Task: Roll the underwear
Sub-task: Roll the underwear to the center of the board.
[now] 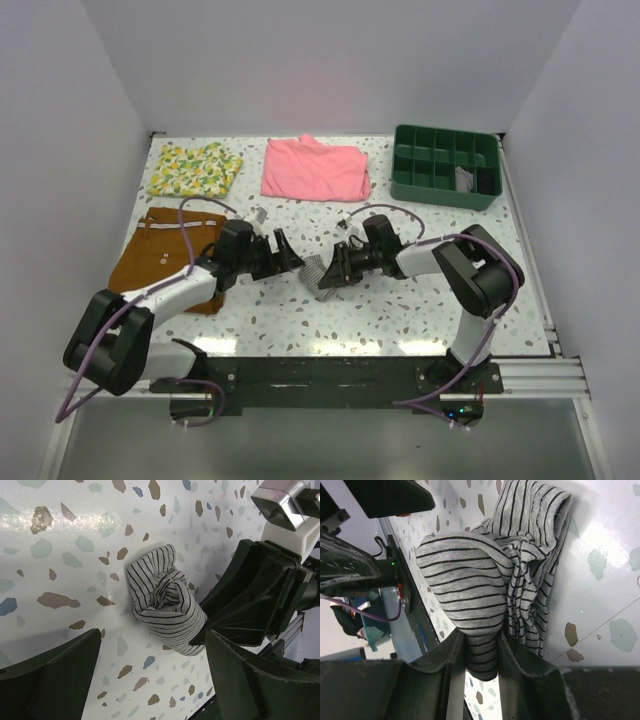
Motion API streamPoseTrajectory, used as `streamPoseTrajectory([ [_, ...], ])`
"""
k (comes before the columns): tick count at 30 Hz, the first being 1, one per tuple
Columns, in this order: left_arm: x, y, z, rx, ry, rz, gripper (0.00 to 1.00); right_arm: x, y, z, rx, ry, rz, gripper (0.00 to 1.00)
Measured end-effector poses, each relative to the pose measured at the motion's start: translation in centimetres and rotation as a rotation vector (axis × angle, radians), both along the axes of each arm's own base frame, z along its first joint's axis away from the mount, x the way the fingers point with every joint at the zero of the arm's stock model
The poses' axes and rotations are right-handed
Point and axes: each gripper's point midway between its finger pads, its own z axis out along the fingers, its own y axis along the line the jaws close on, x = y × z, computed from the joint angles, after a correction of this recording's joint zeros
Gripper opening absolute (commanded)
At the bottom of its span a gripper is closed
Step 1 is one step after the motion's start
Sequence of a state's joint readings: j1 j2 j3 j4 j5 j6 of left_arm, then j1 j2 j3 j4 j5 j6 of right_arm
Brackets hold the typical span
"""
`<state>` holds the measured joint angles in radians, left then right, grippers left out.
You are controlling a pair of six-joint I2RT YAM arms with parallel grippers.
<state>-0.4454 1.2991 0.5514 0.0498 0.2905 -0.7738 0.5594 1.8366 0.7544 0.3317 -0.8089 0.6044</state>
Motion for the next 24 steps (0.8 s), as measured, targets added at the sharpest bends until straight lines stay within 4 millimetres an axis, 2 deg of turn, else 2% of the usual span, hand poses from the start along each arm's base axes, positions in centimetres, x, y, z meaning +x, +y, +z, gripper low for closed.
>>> streamPoseTrajectory([
  [8, -0.9, -1.4, -2.7, -0.041, 0.059, -0.052, 0.86, 0.0, 0.0, 0.1, 0.001, 0.013, 0.006, 0.13],
  [13, -0.3, -2.3, -2.7, -0.077, 0.042, -0.068, 0.82, 0.1, 0.0, 0.1, -0.006, 0.014, 0.011, 0.13],
  [19, 0.1, -3.0, -3.2, -0.115, 0.037, -0.067, 0.56, 0.1, -0.1, 0.0, -0.013, 0.012, 0.018, 0.13],
  [22, 0.2, -3.3, -3.3, -0.140, 0.035, -0.072, 0.35, 0.1, -0.1, 0.1, -0.015, 0.011, 0.021, 0.14],
  [24, 0.3, -3.7, -3.2, -0.161, 0.030, -0.077, 0.28, 0.1, -0.1, 0.1, -0.017, 0.009, 0.022, 0.15],
])
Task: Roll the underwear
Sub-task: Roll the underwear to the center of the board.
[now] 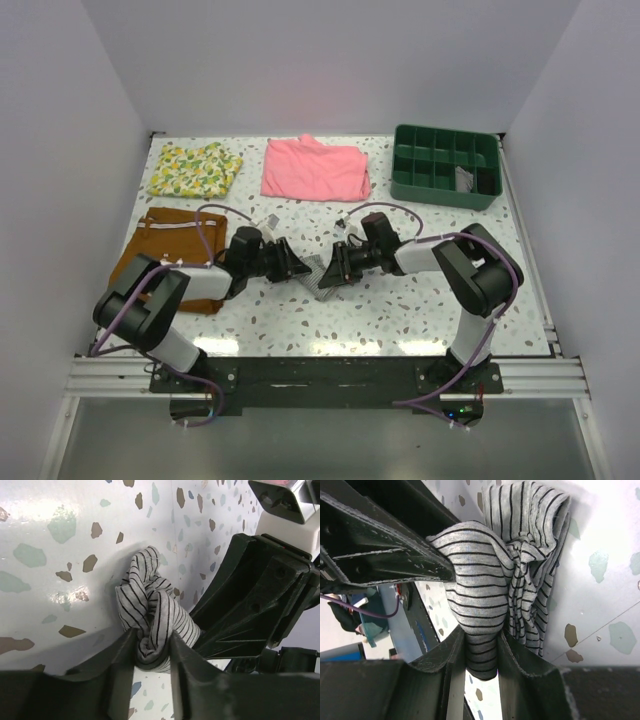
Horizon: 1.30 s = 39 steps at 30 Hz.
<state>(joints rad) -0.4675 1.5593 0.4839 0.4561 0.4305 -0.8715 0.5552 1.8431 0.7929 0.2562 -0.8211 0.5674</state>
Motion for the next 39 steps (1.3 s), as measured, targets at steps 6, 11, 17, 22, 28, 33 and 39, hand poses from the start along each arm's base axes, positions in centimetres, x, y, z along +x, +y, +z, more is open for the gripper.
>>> streamPoseTrajectory([
  [6, 0.2, -0.5, 0.1, -0.033, -0.007, -0.008, 0.00, 0.0, -0.1, -0.1, -0.010, 0.001, 0.008, 0.25],
  [11, 0.3, -0.8, 0.2, -0.028, 0.006, -0.011, 0.00, 0.1, -0.4, 0.0, -0.048, -0.018, -0.002, 0.49],
  [17, 0.6, -1.3, 0.2, 0.038, 0.009, -0.026, 0.00, 0.7, -2.2, 1.7, -0.205, -0.154, -0.066, 0.55],
  [22, 0.7, -1.4, 0.2, 0.097, 0.005, -0.035, 0.00, 2.2, -3.3, 5.5, -0.327, -0.375, -0.090, 0.56],
  [28, 0.8, -1.5, 0.3, 0.144, 0.009, -0.042, 0.00, 0.9, -0.8, 8.1, -0.427, -0.614, 0.020, 0.56],
  [33, 0.8, -1.4, 0.3, 0.157, 0.020, -0.040, 0.00, -0.6, -0.1, 6.6, -0.537, -0.705, 0.099, 0.56],
  [39, 0.7, -1.4, 0.2, 0.164, 0.028, -0.037, 0.00, -0.8, -0.4, 3.7, -0.682, -0.762, 0.144, 0.56],
])
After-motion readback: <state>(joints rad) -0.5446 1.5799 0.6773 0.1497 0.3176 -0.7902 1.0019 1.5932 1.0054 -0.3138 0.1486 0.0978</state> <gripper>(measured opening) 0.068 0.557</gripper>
